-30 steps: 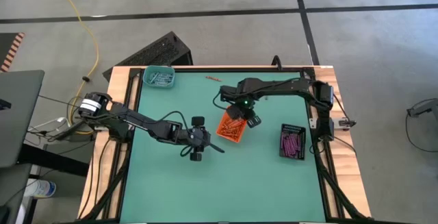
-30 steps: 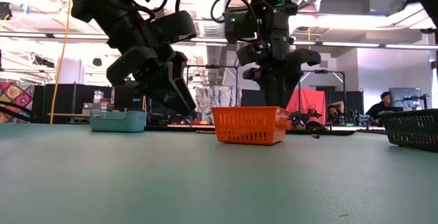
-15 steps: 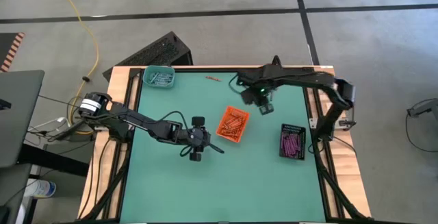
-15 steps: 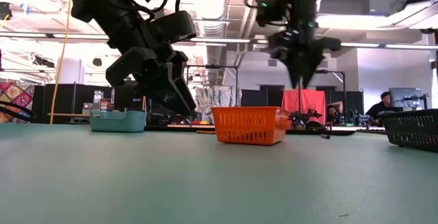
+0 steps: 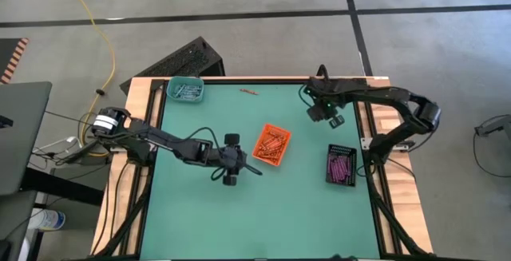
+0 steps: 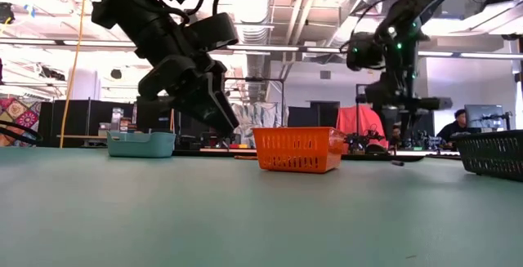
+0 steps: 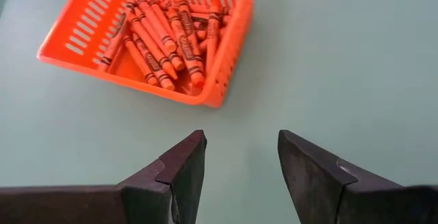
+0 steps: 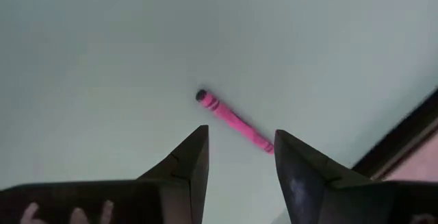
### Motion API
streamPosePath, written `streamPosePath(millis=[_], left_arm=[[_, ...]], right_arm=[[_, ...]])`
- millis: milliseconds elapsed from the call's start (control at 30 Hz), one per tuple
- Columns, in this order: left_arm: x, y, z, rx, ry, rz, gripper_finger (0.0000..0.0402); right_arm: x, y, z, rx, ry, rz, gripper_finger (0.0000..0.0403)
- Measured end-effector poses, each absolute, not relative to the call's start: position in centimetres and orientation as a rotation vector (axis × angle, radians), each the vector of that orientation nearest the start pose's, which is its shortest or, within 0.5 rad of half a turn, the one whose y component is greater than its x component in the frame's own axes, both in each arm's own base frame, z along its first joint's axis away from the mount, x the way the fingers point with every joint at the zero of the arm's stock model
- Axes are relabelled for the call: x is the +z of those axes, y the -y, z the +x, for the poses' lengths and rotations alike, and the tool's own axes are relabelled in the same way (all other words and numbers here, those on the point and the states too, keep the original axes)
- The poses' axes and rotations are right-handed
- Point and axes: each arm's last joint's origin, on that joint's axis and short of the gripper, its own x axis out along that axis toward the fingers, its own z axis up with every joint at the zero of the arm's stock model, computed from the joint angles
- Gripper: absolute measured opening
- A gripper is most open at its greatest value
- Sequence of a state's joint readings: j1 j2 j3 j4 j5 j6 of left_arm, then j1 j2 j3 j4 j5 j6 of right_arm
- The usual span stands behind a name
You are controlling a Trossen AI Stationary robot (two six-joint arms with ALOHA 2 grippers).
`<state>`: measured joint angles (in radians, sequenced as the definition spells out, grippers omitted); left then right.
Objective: Sort crayons
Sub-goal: Put the violet crayon into black bin
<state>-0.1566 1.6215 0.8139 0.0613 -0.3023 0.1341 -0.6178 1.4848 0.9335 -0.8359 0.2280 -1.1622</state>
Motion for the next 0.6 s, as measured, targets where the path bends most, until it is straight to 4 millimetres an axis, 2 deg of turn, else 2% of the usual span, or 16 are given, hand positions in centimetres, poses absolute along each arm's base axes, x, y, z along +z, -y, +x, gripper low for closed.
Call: streamPosePath(millis=[367,600], left_arm=[[16.8,3.7,31.5,0.109,-0.723,0.267,0.0173],[16.8,3.8,31.5,0.105,-0.723,0.26,0.0173]], right_arm=[[16.3,17.6,18.7,0.223,-1.699,-0.709,0.0157],[15.7,18.2,18.7,0.183,-1.672,-0.744,0.0156]])
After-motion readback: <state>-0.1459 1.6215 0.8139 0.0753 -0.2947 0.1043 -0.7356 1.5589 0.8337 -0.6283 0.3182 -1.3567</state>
